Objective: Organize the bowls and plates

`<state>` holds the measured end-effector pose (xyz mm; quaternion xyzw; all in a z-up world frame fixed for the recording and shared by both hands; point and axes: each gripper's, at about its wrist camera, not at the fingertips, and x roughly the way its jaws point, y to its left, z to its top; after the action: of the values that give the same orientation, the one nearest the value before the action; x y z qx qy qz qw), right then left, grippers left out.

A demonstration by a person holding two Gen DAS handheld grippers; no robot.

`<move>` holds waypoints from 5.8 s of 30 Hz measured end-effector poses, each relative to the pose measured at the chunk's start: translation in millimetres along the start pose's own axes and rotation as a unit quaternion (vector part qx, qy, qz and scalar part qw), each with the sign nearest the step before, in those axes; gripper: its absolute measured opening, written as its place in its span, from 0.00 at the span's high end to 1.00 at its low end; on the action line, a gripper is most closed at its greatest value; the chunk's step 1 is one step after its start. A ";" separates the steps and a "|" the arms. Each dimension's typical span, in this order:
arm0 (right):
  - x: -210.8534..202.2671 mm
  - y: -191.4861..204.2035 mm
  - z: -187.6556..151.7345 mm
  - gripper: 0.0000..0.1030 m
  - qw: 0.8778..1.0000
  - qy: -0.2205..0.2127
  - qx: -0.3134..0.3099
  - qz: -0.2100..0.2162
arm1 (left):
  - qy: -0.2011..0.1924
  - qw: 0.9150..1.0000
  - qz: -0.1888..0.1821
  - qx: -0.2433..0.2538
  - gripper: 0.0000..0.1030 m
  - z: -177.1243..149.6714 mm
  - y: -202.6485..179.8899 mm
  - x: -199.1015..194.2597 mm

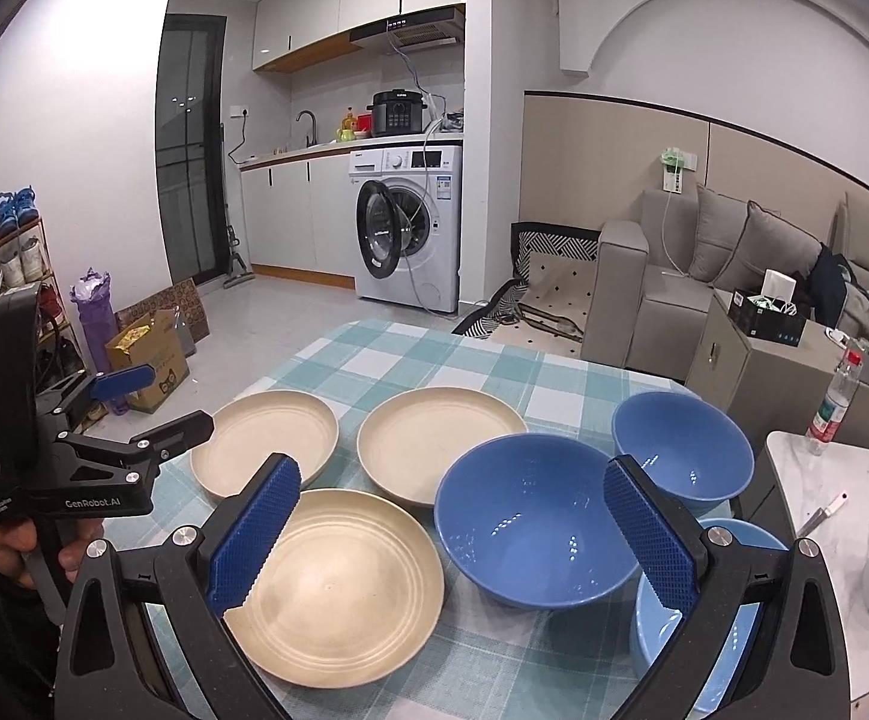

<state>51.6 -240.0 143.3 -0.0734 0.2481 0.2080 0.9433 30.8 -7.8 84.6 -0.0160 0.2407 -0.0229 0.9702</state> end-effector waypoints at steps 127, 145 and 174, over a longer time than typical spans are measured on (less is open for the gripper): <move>375.4 -84.7 7.6 0.72 0.920 0.390 0.028 0.017 | 0.320 0.945 -0.067 0.005 0.63 -4.8 -6.5 267.5; 368.2 -88.5 12.4 0.74 0.932 0.360 0.033 0.006 | 0.296 0.953 -0.059 -0.017 0.75 -1.2 0.5 264.2; 313.3 -63.4 56.8 0.74 0.962 0.272 0.031 0.018 | 0.192 0.980 -0.029 -0.046 0.75 31.2 22.2 205.4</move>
<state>351.2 -171.9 38.5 -0.0931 0.5026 0.1899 0.8382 227.6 4.3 15.4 -0.0625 0.4230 -0.0431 0.9030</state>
